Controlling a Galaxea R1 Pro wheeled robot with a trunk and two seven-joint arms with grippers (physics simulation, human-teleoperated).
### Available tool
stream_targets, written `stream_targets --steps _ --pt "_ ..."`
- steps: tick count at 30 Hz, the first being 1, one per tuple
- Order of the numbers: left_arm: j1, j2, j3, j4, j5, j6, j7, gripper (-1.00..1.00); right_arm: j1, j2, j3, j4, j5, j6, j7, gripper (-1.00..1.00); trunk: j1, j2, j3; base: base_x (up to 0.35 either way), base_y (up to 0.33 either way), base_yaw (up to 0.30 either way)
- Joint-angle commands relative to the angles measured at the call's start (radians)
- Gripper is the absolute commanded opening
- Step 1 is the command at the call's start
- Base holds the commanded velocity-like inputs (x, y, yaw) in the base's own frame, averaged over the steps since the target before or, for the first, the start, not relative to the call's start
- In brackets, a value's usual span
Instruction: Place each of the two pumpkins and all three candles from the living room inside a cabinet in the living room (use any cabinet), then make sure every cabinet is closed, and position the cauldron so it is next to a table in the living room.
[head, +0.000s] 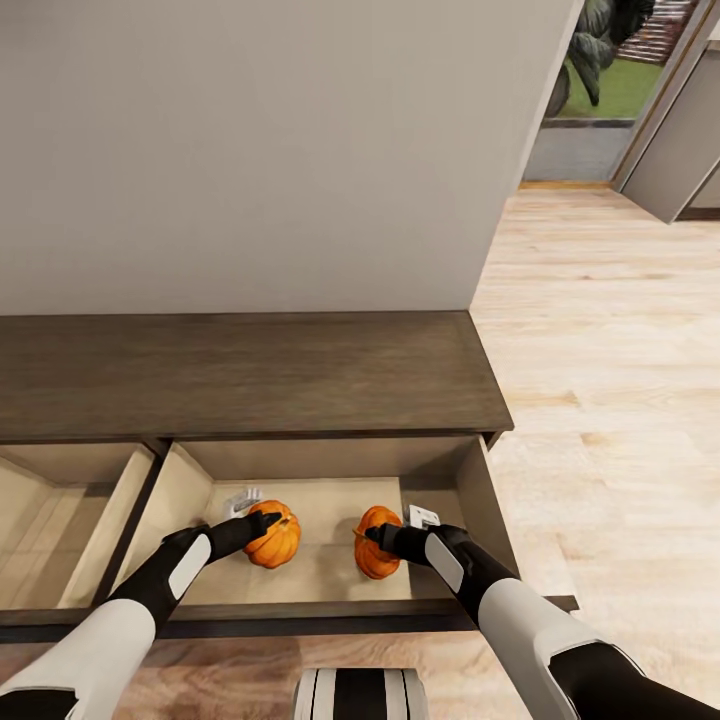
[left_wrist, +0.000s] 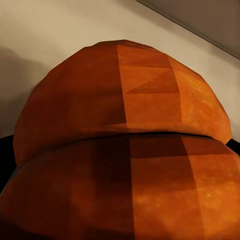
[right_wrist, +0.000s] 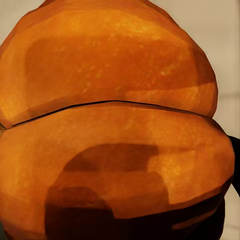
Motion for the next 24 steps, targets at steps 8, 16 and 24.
stream_targets --steps 8,16,24 --pt "-0.002 0.002 -0.004 0.058 0.01 0.006 0.003 1.0 0.0 0.0 0.004 -0.001 -0.002 0.004 0.0 -1.0 0.0 0.0 -0.001 0.0 0.0 0.0" --pt "-0.003 0.004 -0.004 0.056 0.01 0.006 0.003 1.0 0.0 0.0 0.003 -0.001 -0.002 0.004 0.001 -1.0 0.0 0.0 -0.001 0.0 0.0 0.0" --pt "-0.003 0.007 0.0 0.035 0.009 0.005 0.004 1.0 -0.001 0.0 0.004 -0.001 -0.003 0.004 0.001 -1.0 0.0 0.0 -0.001 0.0 0.0 0.0"
